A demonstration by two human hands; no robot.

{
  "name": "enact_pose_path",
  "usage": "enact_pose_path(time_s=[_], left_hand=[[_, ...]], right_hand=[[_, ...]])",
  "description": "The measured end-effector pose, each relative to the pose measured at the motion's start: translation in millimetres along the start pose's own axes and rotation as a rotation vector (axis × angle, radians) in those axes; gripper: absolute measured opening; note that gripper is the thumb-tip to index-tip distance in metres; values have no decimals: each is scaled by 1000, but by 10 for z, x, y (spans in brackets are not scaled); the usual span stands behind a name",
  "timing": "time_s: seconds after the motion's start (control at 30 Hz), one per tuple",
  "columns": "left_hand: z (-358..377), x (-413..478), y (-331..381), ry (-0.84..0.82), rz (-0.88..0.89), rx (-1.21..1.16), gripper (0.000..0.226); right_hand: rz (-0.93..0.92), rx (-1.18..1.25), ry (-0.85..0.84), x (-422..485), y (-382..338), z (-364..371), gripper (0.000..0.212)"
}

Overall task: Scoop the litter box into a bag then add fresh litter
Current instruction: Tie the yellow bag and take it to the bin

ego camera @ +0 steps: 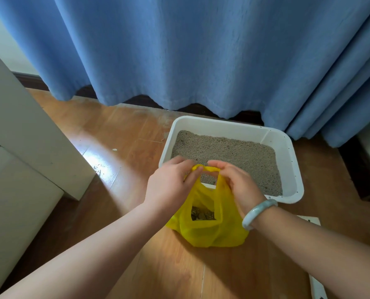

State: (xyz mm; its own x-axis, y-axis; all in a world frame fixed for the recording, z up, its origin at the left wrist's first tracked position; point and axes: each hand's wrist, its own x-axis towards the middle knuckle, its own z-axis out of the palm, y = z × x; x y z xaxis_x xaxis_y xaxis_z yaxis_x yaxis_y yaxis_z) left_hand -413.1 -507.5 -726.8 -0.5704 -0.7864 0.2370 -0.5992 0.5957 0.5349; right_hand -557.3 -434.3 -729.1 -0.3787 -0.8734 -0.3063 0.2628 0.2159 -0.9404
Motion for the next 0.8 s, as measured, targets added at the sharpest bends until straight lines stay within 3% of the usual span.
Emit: enact_pose_path(time_s=[0.1, 0.2, 0.37, 0.43, 0.5, 0.63, 0.73, 0.8], left_hand=[[77, -33, -52, -8, 36, 54, 47], [175, -98, -176, -89, -36, 33, 52], [202, -172, -584, -331, -219, 192, 36], [193, -159, -554, -380, -367, -36, 31], [124, -96, -376, -327, -530, -531, 30], [-1, 116, 80, -386, -564, -1399, 36], [57, 205, 287, -402, -623, -1566, 45], [190, 166, 290, -321, -570, -1347, 45]], right_hand=[[84, 346, 81, 59, -66, -1, 21], [145, 525, 170, 167, -135, -85, 21], [187, 673, 239, 253, 15, -340, 22], [204, 695, 244, 260, 106, -381, 22], [223, 736, 223, 273, 121, -390, 20], [267, 759, 136, 306, 63, -327, 18], [254, 679, 77, 348, 105, -280, 20], [212, 584, 48, 368, 135, -282, 20]])
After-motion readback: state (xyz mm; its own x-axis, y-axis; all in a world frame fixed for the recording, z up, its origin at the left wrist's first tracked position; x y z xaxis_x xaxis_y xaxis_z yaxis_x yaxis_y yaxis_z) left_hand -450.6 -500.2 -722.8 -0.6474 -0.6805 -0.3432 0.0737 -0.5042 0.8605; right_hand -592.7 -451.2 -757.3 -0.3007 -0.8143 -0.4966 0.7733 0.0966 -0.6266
